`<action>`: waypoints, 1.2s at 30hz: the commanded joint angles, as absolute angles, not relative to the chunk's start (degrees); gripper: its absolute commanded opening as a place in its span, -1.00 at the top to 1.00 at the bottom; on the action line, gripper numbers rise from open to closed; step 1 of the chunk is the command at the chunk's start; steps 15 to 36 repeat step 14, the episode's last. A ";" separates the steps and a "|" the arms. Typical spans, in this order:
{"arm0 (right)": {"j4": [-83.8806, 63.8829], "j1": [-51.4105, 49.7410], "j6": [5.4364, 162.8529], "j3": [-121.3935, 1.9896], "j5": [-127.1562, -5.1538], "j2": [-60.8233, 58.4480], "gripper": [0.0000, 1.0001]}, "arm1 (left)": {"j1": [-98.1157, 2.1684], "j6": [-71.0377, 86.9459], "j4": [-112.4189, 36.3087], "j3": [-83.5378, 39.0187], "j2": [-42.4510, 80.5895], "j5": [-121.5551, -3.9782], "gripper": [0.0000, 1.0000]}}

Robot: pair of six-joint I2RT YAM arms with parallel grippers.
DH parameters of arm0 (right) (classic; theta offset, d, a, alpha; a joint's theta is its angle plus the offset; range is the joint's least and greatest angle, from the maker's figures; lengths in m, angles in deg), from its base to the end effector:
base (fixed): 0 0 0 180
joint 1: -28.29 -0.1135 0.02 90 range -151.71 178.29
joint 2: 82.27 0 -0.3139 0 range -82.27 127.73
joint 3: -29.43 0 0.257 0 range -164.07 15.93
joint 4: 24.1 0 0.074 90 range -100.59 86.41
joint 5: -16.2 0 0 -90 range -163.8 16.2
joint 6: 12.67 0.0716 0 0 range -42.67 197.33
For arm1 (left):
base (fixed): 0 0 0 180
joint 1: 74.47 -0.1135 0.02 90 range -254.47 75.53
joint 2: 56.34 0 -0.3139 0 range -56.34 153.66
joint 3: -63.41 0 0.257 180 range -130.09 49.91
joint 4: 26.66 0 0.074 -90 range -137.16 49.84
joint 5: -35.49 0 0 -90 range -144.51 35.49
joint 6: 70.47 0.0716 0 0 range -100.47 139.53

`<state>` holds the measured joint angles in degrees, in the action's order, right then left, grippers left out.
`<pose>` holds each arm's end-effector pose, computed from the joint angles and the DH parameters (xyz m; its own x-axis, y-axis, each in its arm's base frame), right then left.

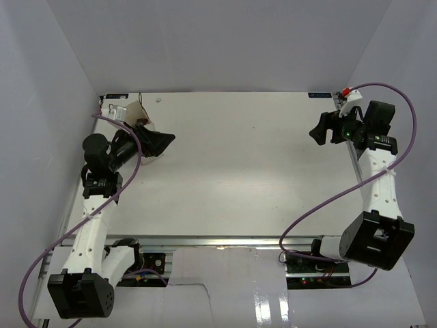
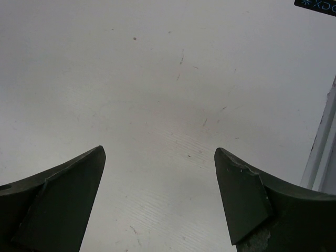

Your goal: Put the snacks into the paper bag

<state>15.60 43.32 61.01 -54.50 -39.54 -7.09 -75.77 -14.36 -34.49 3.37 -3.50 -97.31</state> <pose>0.3079 -0.0409 0.3876 -0.4059 -0.1315 -0.9044 -0.3814 0.9237 0.0369 0.2129 -0.0438 0.3945 -0.3786 -0.4178 -0.8259 0.5439 0.6216 -0.5638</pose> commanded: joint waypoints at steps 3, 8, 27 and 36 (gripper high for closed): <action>13.93 43.23 56.33 -50.44 -40.32 -10.72 -0.80 | -73.24 -13.87 -32.86 5.96 -4.66 -96.52 -0.96; 14.28 43.23 55.62 -48.67 -39.96 -12.22 -0.80 | -72.37 -13.86 -32.95 8.42 -5.36 -95.90 -0.96; 13.40 43.23 55.36 -47.26 -40.22 -13.36 -0.80 | -72.19 -13.69 -33.48 9.92 -7.03 -94.94 -0.96; 13.40 43.23 55.36 -47.26 -40.22 -13.36 -0.80 | -72.19 -13.69 -33.48 9.92 -7.03 -94.94 -0.96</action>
